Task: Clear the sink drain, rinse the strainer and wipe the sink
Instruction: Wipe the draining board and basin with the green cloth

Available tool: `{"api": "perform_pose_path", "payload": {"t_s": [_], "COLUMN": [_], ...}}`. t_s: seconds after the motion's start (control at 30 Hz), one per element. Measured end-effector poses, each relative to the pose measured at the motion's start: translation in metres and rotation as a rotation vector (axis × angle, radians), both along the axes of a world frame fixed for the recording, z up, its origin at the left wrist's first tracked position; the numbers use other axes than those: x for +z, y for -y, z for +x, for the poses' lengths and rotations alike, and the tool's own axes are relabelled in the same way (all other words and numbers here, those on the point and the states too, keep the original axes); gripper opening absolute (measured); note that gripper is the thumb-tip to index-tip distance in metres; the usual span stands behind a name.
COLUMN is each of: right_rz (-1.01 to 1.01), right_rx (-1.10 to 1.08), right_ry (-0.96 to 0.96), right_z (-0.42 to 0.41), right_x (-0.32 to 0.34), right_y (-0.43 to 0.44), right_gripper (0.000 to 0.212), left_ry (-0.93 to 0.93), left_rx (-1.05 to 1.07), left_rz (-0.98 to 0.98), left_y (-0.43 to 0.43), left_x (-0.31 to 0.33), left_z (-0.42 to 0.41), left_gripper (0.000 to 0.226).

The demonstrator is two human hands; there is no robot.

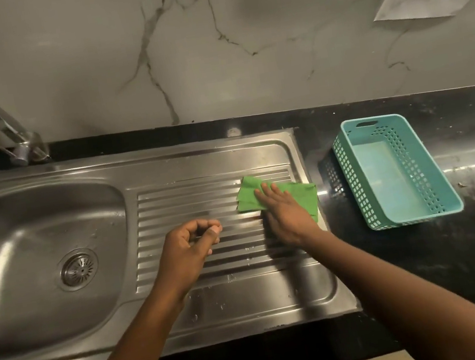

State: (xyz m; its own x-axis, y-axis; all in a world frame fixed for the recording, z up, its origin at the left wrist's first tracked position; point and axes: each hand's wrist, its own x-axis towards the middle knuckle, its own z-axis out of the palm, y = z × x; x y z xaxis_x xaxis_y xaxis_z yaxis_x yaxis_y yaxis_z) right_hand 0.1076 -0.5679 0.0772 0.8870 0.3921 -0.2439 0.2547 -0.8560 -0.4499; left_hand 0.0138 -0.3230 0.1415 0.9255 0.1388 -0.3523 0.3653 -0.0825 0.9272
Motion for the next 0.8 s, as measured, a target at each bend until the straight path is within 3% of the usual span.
{"api": "perform_pose_path", "payload": {"t_s": [0.17, 0.27, 0.33, 0.43, 0.53, 0.6, 0.67, 0.8], "right_rz": [0.022, 0.322, 0.376, 0.232, -0.054, -0.23, -0.342, -0.279], "right_rx": [0.081, -0.256, -0.462, -0.569, -0.421, -0.284, -0.294, -0.438], "right_ry": [-0.178, -0.183, -0.045, 0.159, 0.303, 0.232, 0.096, 0.022], "right_z": [-0.009, 0.007, 0.025, 0.042, 0.042, 0.036, 0.027, 0.016], "right_x": [0.038, 0.059, 0.066, 0.065, 0.052, 0.033, 0.009, -0.014], "right_y": [0.025, 0.032, 0.033, 0.03, 0.014, -0.006, -0.032, -0.081], "right_gripper": [0.05, 0.035, 0.033, 0.034, 0.036, 0.046, 0.061, 0.079], "left_ry": [-0.004, -0.003, -0.003, -0.004, -0.004, 0.0, 0.001, 0.012], "left_rx": [-0.031, -0.033, -0.031, -0.033, -0.028, -0.021, -0.009, 0.03], "left_rz": [-0.017, -0.025, -0.027, -0.018, -0.014, -0.008, -0.003, -0.013], "left_y": [-0.004, -0.011, -0.017, -0.027, -0.037, -0.043, -0.051, -0.064], "left_x": [-0.004, -0.006, -0.007, -0.008, -0.008, -0.009, -0.008, -0.007], "left_z": [0.002, 0.001, 0.0, -0.002, -0.002, -0.002, -0.002, -0.002], "left_gripper": [0.013, 0.013, 0.012, 0.013, 0.013, 0.014, 0.014, 0.014]}}
